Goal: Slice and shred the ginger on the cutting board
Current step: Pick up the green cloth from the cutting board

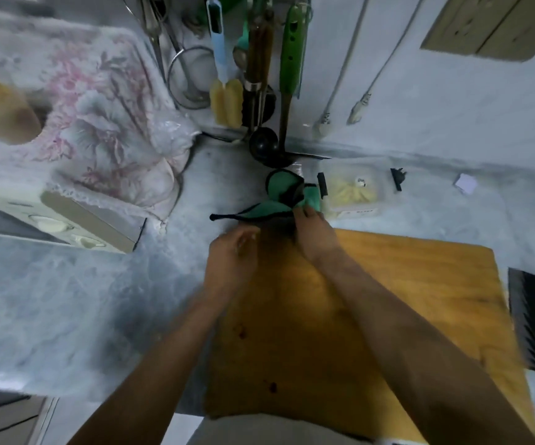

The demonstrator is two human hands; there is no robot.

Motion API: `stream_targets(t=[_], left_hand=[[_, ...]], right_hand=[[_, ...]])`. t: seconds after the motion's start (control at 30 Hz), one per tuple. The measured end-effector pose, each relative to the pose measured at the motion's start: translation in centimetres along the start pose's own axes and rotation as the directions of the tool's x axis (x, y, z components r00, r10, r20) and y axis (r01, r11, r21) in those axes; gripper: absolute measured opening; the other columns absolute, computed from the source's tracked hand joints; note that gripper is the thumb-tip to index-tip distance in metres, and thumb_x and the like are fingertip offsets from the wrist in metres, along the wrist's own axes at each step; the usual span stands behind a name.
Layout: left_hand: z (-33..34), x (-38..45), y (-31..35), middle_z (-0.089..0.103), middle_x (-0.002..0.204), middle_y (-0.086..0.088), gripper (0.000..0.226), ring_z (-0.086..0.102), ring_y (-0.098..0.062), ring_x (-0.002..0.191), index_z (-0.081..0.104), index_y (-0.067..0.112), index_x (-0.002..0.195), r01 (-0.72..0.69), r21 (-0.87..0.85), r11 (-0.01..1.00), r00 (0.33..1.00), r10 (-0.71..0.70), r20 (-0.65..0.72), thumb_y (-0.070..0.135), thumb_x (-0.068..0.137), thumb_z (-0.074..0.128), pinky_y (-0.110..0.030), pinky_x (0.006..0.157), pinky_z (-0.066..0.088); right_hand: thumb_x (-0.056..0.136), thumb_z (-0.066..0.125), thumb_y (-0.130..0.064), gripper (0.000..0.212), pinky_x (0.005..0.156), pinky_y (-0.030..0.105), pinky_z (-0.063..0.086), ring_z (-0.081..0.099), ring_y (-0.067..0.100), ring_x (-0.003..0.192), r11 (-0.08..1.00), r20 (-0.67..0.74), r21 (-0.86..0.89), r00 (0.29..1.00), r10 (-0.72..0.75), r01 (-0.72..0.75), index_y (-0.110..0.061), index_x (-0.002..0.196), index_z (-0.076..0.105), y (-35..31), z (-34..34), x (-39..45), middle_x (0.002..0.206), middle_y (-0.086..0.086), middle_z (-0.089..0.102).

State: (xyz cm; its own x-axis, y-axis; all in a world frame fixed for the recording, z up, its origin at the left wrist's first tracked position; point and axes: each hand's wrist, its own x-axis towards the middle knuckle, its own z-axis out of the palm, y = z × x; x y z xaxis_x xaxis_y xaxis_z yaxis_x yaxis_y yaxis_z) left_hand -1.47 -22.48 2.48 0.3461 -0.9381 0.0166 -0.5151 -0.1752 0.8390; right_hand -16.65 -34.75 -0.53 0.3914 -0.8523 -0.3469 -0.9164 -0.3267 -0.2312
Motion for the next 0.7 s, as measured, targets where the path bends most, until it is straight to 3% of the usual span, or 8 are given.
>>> stream_targets(t=[0.1,0.23,0.3,0.33,0.4,0.5,0.6,0.7], left_hand=[[3.6,4.1,4.6,0.067,0.105,0.004,0.022,0.057,-0.004,0.092,0.070,0.013,0.114,-0.031,0.046,0.998,0.997,0.028,0.071,0.013,0.099,0.054,0.002,0.076,0.037],[9.2,10.4,8.5,0.064,0.084,-0.010,0.023,0.061,-0.027,0.084,0.066,0.010,0.084,0.044,0.230,0.972,0.976,-0.091,0.198,0.023,0.097,0.053,-0.030,0.070,0.043],[11.4,12.9,9.2,0.065,0.092,-0.022,0.032,0.062,-0.036,0.090,0.068,0.001,0.093,0.171,0.257,0.951,0.939,-0.236,0.250,0.029,0.097,0.055,-0.036,0.071,0.044],[12.2,13.6,9.2,0.067,0.101,-0.024,0.039,0.063,-0.037,0.097,0.069,-0.003,0.101,0.225,0.261,0.939,0.913,-0.297,0.279,0.034,0.097,0.056,-0.035,0.075,0.046],[13.2,14.6,8.8,0.069,0.100,-0.022,0.039,0.066,-0.036,0.096,0.069,0.002,0.089,0.283,0.214,0.935,0.876,-0.343,0.340,0.041,0.095,0.061,-0.032,0.077,0.050],[14.2,14.9,8.6,0.071,0.099,-0.024,0.040,0.062,-0.024,0.071,0.068,0.003,0.086,0.357,0.081,0.931,0.863,-0.362,0.353,0.042,0.091,0.067,-0.022,0.059,0.049],[15.1,15.2,9.5,0.071,0.093,-0.015,0.047,0.060,-0.018,0.068,0.071,0.002,0.095,0.419,0.055,0.906,0.830,-0.407,0.381,0.048,0.087,0.069,-0.013,0.042,0.043],[15.6,15.9,9.9,0.070,0.093,-0.013,0.034,0.064,-0.018,0.071,0.068,0.004,0.093,0.424,0.066,0.903,0.811,-0.412,0.416,0.038,0.092,0.067,-0.016,0.049,0.048]], right_hand=[[0.102,0.046,-0.008,0.054,0.108,0.043,0.042,0.040,0.037,0.135,0.998,-0.002,-0.034,0.999,-0.051,0.051,-0.010,0.154,0.030,2.4,0.0,-0.9,0.153,0.017,0.037],[0.107,0.038,-0.015,0.049,0.107,0.041,0.039,0.038,0.034,0.137,0.996,0.013,-0.055,0.997,-0.076,0.076,-0.014,0.155,0.030,4.4,-0.7,-1.6,0.156,0.013,0.035],[0.107,0.036,-0.015,0.049,0.105,0.040,0.040,0.040,0.033,0.136,0.993,-0.001,-0.049,0.994,-0.109,0.109,-0.013,0.156,0.030,5.8,-1.0,-2.1,0.157,0.013,0.034],[0.107,0.036,-0.015,0.049,0.105,0.042,0.041,0.040,0.034,0.137,0.993,0.002,-0.025,0.994,-0.114,0.114,-0.014,0.156,0.030,6.7,-1.1,-2.3,0.159,0.013,0.032],[0.107,0.038,-0.014,0.052,0.105,0.045,0.041,0.036,0.036,0.140,0.991,0.020,0.039,0.991,-0.129,0.128,-0.015,0.158,0.027,8.5,-1.3,-2.5,0.163,0.011,0.025],[0.107,0.039,-0.016,0.056,0.110,0.047,0.038,0.027,0.035,0.146,0.984,0.068,0.093,0.985,-0.157,0.150,-0.016,0.160,0.022,10.1,-1.5,-2.7,0.166,0.010,0.018],[0.108,0.038,-0.019,0.053,0.107,0.045,0.040,0.026,0.035,0.145,0.983,0.048,0.080,0.984,-0.171,0.167,-0.015,0.159,0.025,10.3,-1.3,-2.7,0.165,0.013,0.022],[0.107,0.040,-0.020,0.053,0.105,0.045,0.042,0.029,0.036,0.143,0.983,0.040,0.068,0.984,-0.174,0.171,-0.015,0.158,0.027,10.3,-0.9,-2.7,0.163,0.013,0.024]])
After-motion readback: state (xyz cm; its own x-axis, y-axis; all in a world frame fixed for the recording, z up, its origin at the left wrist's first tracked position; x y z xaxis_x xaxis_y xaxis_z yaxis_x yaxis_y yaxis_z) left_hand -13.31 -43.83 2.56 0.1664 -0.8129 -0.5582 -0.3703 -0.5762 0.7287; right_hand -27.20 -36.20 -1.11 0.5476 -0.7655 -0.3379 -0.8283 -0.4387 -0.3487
